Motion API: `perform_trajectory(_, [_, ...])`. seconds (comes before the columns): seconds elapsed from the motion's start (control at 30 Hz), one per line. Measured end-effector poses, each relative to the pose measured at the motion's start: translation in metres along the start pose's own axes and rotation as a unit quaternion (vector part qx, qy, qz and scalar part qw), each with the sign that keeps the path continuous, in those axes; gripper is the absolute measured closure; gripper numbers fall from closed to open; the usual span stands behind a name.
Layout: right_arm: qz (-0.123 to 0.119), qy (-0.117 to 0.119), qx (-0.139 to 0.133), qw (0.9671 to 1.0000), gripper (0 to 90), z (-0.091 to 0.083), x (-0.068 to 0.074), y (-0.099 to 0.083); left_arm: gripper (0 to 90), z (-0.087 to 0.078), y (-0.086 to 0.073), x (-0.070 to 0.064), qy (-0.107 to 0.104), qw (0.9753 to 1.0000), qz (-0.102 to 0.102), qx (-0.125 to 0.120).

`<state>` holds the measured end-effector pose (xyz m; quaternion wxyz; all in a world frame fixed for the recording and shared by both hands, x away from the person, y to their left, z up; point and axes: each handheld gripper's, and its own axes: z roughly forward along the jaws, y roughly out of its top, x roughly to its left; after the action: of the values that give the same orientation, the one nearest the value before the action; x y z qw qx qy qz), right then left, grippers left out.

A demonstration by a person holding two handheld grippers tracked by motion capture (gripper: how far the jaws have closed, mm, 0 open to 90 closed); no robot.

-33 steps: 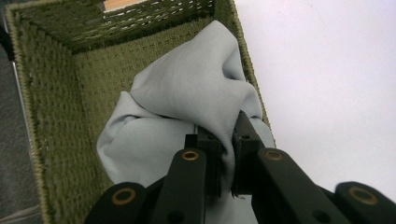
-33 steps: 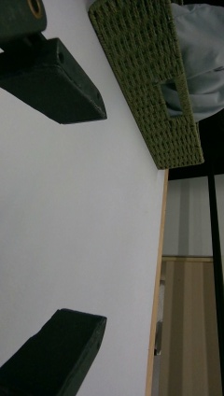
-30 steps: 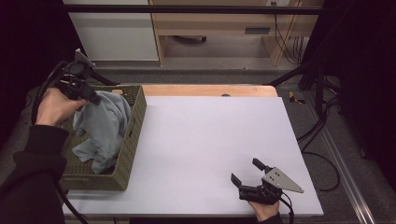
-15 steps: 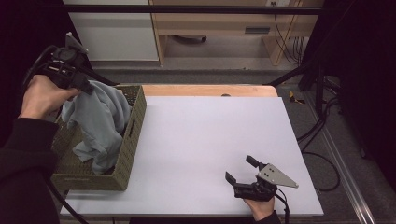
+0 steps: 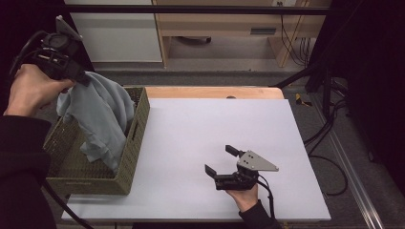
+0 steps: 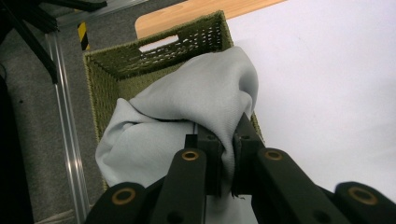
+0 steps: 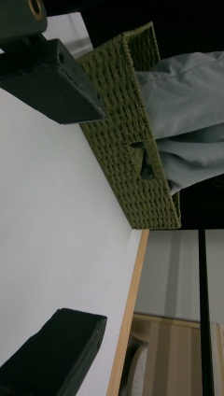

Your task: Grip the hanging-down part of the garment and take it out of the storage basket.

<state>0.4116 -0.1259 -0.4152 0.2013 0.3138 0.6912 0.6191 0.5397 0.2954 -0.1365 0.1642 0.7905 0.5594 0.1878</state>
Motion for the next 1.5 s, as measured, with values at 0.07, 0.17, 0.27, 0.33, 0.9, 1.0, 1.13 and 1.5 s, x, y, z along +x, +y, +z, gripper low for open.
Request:
perform_trajectory(0.07, [-0.001,0.008,0.001,1.0,3.8,0.009,0.003,0.005,84.7,0.0,0.0,0.001,0.0,1.0,-0.002,0.001])
perform_trajectory(0.17, [0.001,0.015,-0.003,0.9999,3.8,0.019,0.007,0.012,84.6,0.0,0.0,0.002,-0.002,1.0,-0.004,0.001])
perform_trajectory(0.27, [0.0,0.024,-0.004,0.9997,3.7,0.032,0.014,0.02,84.7,0.001,0.001,0.001,-0.003,1.0,-0.003,0.002])
perform_trajectory(0.33, [-0.003,0.03,-0.006,0.9995,3.7,0.04,0.018,0.025,84.7,0.002,0.002,0.001,-0.005,1.0,-0.002,0.005])
perform_trajectory(0.9, [-0.01,0.073,0.007,0.9972,5.0,0.116,0.054,0.049,84.6,0.009,0.005,0.0,-0.005,0.9998,0.001,0.017])
perform_trajectory(1.0, [-0.01,0.079,0.008,0.9968,5.0,0.126,0.059,0.053,84.6,0.009,0.005,0.001,-0.007,0.9998,0.001,0.018])
perform_trajectory(1.13, [-0.011,0.085,0.005,0.9963,5.1,0.14,0.064,0.06,84.6,0.009,0.005,0.001,-0.007,0.9998,0.001,0.018])
perform_trajectory(1.5, [-0.015,0.095,0.005,0.9953,5.1,0.168,0.08,0.071,84.6,0.011,0.004,0.001,-0.008,0.9998,0.005,0.019])
